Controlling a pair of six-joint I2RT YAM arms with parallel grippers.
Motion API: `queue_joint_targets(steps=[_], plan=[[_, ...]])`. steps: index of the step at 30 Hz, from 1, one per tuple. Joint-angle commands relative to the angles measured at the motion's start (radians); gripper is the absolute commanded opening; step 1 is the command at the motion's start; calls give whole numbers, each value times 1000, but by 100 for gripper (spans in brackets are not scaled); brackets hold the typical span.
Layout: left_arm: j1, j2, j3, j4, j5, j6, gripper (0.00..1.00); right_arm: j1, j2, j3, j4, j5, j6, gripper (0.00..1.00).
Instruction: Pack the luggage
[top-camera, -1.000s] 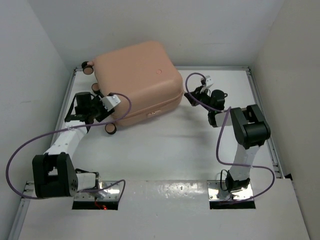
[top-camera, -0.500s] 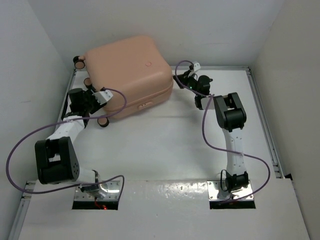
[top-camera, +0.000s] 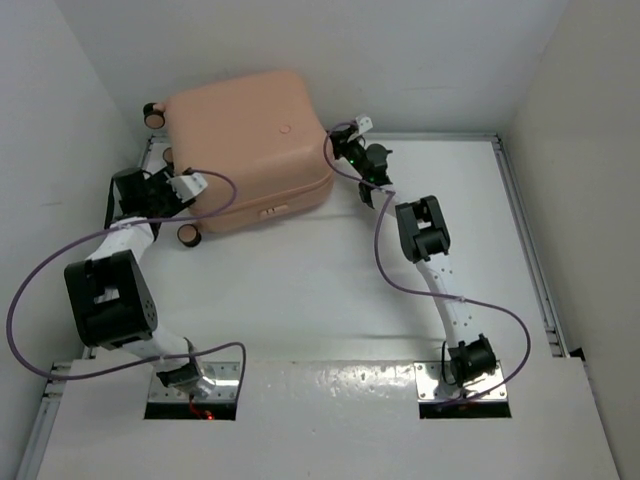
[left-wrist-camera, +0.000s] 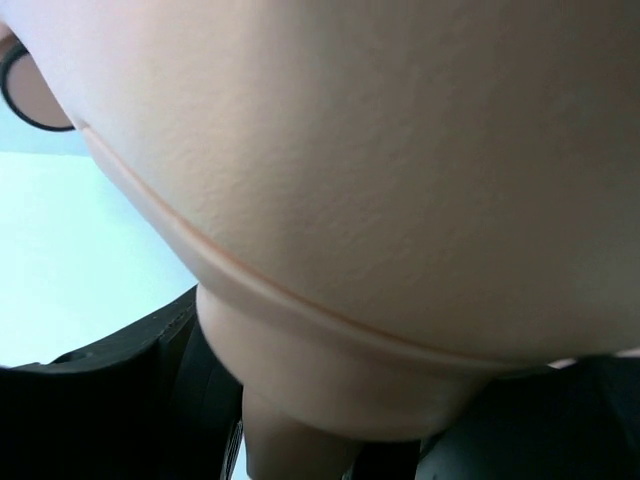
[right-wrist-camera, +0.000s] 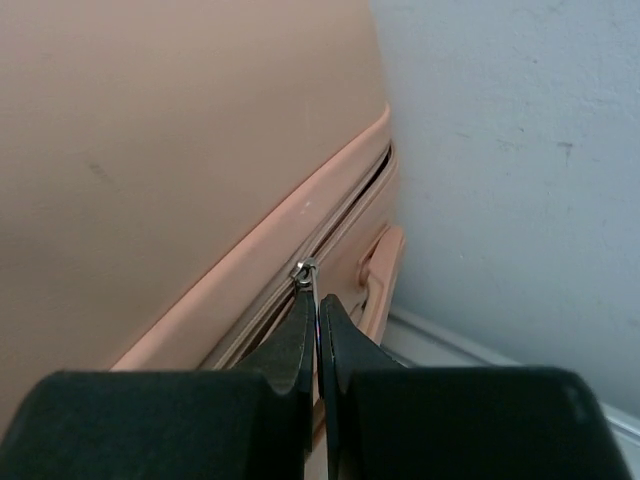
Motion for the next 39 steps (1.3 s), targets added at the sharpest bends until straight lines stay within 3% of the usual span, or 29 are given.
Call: queue_joint_targets(steps=[1, 3, 4, 5, 7, 8, 13, 17, 22, 29, 33, 37, 38, 39], plan=[[112, 163, 58, -61, -319, -348, 4, -37, 97, 138, -124, 174, -45, 0], [136, 163, 162, -164, -217, -446, 34, -21, 90, 103, -118, 160, -25, 0], [136, 152, 195, -184, -200, -486, 70, -17, 76, 75, -78, 144, -22, 0], [136, 134, 234, -184, -199, -592, 80, -11, 62, 43, -58, 136, -11, 0], [136, 85, 262, -184, -164, -676, 88, 2, -2, -70, 5, 108, 0, 0], [136, 16, 262, -184, -144, -739, 99, 14, -13, -89, 28, 97, 12, 0], [118, -200, 273, -144, -74, -897, 100, 81, -105, -224, 94, 18, 47, 0], [118, -318, 285, -248, -15, -854, 100, 140, -186, -322, 170, -44, 92, 0], [109, -475, 172, -361, 83, -784, 100, 258, -252, -406, 262, -107, 153, 0], [109, -527, 129, -406, 72, -817, 100, 410, -346, -518, 376, -134, 211, 0], [109, -549, 129, -428, 95, -817, 100, 480, -461, -714, 470, -180, 227, 0], [109, -567, 129, -505, 228, -785, 89, 520, -507, -767, 471, -151, 222, 0], [97, -567, 129, -537, 251, -755, 85, 519, -501, -763, 461, -136, 219, 0], [87, -579, 117, -611, 270, -679, 74, 522, -496, -732, 407, -124, 218, 0]])
